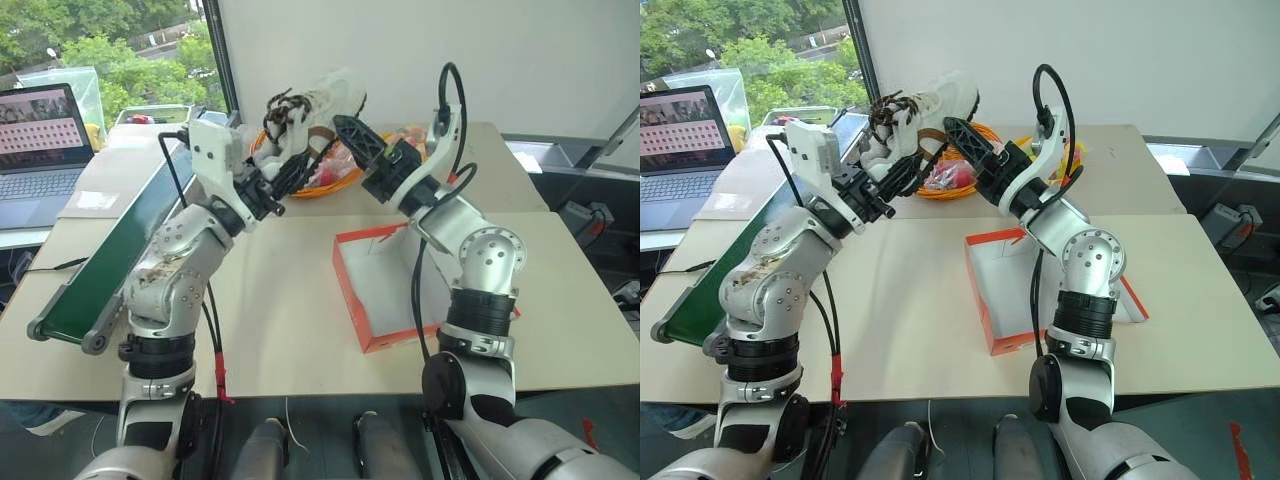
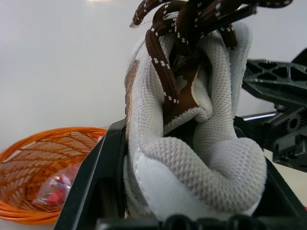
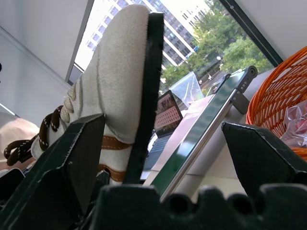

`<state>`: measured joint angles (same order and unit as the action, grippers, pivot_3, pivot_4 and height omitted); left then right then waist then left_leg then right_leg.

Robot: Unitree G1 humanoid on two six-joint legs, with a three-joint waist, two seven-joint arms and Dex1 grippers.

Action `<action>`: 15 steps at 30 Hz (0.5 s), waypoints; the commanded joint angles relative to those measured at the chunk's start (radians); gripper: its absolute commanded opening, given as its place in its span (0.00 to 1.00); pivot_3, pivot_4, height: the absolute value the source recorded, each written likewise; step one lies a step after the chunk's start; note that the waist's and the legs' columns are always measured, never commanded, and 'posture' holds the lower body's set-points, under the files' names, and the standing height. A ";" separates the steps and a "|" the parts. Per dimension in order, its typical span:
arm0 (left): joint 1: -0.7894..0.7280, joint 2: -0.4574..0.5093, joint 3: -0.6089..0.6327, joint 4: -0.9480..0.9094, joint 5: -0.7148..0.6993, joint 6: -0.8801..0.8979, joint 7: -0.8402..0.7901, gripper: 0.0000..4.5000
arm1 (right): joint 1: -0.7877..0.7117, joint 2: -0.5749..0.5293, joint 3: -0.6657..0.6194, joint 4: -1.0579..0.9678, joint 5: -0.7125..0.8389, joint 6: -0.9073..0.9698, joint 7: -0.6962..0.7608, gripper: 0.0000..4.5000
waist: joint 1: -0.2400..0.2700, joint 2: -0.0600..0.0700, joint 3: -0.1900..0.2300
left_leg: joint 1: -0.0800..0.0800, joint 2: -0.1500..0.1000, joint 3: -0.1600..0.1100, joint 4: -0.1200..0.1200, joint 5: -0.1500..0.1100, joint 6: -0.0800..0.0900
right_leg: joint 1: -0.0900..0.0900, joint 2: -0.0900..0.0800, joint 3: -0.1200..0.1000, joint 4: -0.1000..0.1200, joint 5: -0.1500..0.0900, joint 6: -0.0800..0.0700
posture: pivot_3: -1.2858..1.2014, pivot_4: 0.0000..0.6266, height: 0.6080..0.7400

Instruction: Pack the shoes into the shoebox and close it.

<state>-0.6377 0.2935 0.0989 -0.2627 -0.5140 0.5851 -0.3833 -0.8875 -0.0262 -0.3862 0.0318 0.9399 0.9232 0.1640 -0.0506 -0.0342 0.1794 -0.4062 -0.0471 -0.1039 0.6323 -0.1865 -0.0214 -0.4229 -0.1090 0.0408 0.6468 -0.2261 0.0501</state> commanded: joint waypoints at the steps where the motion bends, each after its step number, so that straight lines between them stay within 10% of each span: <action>1: -0.029 -0.026 -0.018 -0.018 -0.010 -0.022 -0.006 0.47 | -0.023 -0.013 0.009 -0.038 0.024 -0.027 0.000 1.00 | 0.001 0.000 0.000 | 0.000 0.000 0.000 0.000 0.000 0.000 | 0.000 0.000 0.000 0.000 0.000 0.000 | 0.52 0.24 1.00; 15: 0.002 -0.075 -0.030 -0.095 -0.079 0.097 0.017 0.46 | -0.007 -0.041 0.039 -0.039 0.007 -0.058 0.011 0.10 | 0.002 0.000 0.000 | 0.000 0.000 0.000 0.000 0.000 0.000 | 0.000 0.000 0.000 -0.001 0.000 0.000 | 0.52 0.24 1.00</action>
<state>-0.6271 0.2162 0.0842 -0.2803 -0.5412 0.6599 -0.3400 -0.8827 -0.0615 -0.3526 0.0265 0.9453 0.9060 0.1701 -0.0487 -0.0342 0.1794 -0.4066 -0.0469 -0.1039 0.6322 -0.1865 -0.0213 -0.4229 -0.1088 0.0408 0.6461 -0.2262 0.0501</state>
